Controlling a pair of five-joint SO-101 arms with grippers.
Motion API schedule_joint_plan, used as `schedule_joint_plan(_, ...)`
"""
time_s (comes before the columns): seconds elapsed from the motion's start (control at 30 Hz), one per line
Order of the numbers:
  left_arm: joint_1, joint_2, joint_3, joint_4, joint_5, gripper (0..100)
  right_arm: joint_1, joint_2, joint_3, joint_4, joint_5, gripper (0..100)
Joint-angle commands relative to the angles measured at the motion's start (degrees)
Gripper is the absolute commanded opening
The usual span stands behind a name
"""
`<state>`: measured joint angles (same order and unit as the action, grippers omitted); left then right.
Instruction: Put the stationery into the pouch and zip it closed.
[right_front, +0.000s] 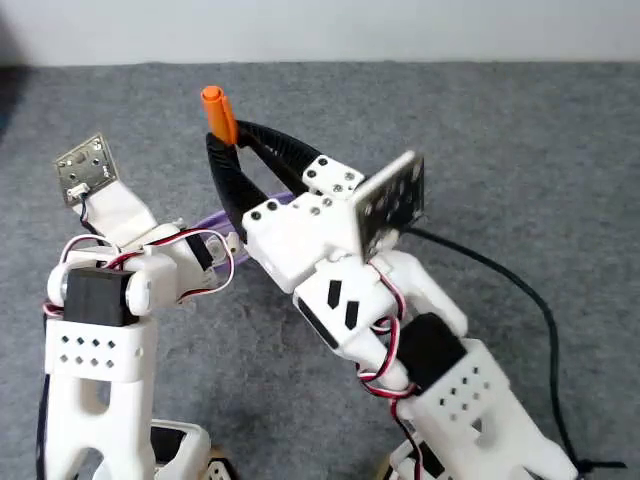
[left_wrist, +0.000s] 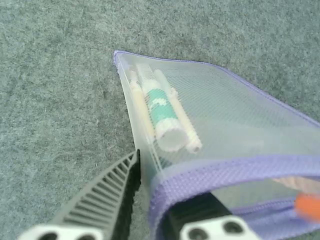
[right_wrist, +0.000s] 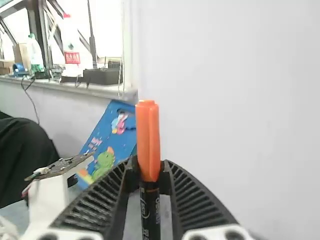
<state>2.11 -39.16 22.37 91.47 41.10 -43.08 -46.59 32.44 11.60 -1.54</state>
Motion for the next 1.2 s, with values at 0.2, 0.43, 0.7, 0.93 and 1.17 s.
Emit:
schedule_joint_plan(0.2, -0.26, -0.18, -0.13, -1.58, 0.44, 1, 0.04, -4.79, 15.56, -9.89, 5.01, 0.8)
schedule_joint_plan(0.43, -0.26, -0.26, -0.13, -1.58, 0.44, 1, -0.13, -15.34, 29.36, -9.10, 18.81, 5.2)
schedule_joint_plan(0.7, -0.09, 0.09, -0.13, -1.58, 0.44, 1, 0.13, -22.90, 21.98, 16.04, 16.70, 21.0)
schedule_joint_plan(0.93, -0.09, 0.09, -0.13, -1.58, 0.44, 1, 6.37, -19.91, 10.64, 29.49, 4.92, 21.0)
schedule_joint_plan(1.17, 0.09, 0.09, -0.13, -1.58, 0.44, 1, 12.26, -13.41, 9.67, 37.67, -6.42, 21.0)
